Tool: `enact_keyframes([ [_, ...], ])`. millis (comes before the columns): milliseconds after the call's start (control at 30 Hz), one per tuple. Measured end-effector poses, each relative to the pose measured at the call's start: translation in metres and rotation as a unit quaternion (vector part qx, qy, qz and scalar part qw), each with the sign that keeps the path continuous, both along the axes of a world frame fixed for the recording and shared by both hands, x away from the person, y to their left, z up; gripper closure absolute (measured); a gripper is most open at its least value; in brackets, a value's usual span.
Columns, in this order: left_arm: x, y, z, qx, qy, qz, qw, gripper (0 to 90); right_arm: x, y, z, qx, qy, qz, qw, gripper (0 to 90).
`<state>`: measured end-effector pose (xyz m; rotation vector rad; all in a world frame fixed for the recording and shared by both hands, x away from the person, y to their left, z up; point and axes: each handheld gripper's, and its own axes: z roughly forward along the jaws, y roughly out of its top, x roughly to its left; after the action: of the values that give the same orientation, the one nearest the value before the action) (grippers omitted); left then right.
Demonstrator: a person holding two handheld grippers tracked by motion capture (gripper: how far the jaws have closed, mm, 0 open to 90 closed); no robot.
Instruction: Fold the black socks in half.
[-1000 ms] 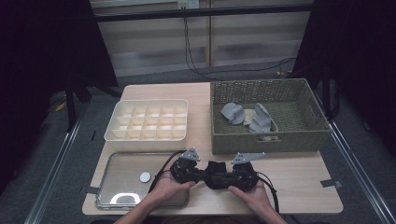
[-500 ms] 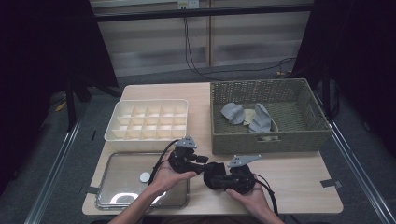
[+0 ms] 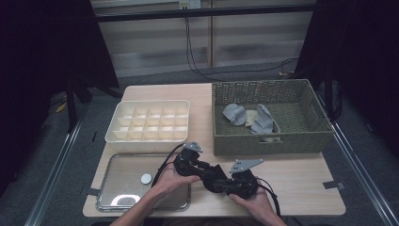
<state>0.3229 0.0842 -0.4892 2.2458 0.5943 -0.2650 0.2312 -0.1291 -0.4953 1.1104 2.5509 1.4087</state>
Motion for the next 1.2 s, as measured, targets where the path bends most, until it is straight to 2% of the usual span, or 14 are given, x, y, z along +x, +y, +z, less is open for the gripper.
enact_keyframes([
  [233,0.002,0.001,-0.006,-0.011,0.032,-0.005,0.9994,48.9,-0.001,-0.001,-0.001,-0.002,-0.003,0.006,1.0000,82.8],
  [267,0.002,0.000,-0.006,0.001,0.025,-0.001,0.9997,48.7,-0.001,-0.001,-0.001,0.000,0.002,0.004,1.0000,82.8],
  [467,-0.004,-0.004,-0.002,0.005,0.002,-0.012,0.9999,51.5,0.001,-0.003,0.002,0.008,0.020,0.001,0.9998,79.6],
  [500,-0.005,-0.004,-0.001,0.016,-0.004,-0.012,0.9998,51.4,0.000,-0.004,0.004,0.008,0.017,0.006,0.9998,77.2],
  [533,-0.006,-0.004,-0.002,0.007,-0.004,-0.014,0.9999,51.4,0.000,-0.005,0.006,0.011,0.019,0.006,0.9997,74.1],
  [633,-0.008,-0.005,0.000,0.021,-0.011,-0.011,0.9997,51.4,-0.003,-0.012,0.011,0.014,0.018,-0.003,0.9997,71.9],
  [733,-0.008,-0.004,-0.001,0.009,-0.009,-0.013,0.9998,51.4,-0.006,-0.019,0.016,0.019,0.015,-0.010,0.9997,71.1],
  [900,-0.008,-0.003,0.000,0.019,-0.008,-0.013,0.9997,51.4,-0.006,-0.037,0.027,0.051,0.010,-0.035,0.9980,74.9],
  [933,-0.008,-0.003,-0.001,0.009,-0.004,-0.016,0.9998,51.3,-0.005,-0.040,0.027,0.049,0.011,-0.044,0.9978,75.1],
  [1000,-0.009,-0.002,0.000,0.021,-0.010,-0.015,0.9996,51.3,-0.003,-0.040,0.023,0.040,0.016,-0.050,0.9978,72.6],
  [1033,-0.009,-0.002,-0.001,0.009,-0.008,-0.017,0.9998,51.1,-0.003,-0.038,0.019,0.033,0.025,-0.048,0.9980,70.3],
  [1133,-0.011,-0.002,-0.001,0.006,-0.012,-0.016,0.9998,50.0,-0.002,-0.026,0.007,-0.002,0.038,-0.040,0.9985,64.3],
  [1167,-0.011,-0.001,0.001,0.023,-0.017,-0.016,0.9995,49.4,-0.002,-0.024,0.004,-0.007,0.040,-0.042,0.9983,62.6],
  [1200,-0.011,-0.001,0.000,0.015,-0.012,-0.020,0.9996,48.4,-0.002,-0.022,0.002,-0.011,0.041,-0.044,0.9981,61.1],
])
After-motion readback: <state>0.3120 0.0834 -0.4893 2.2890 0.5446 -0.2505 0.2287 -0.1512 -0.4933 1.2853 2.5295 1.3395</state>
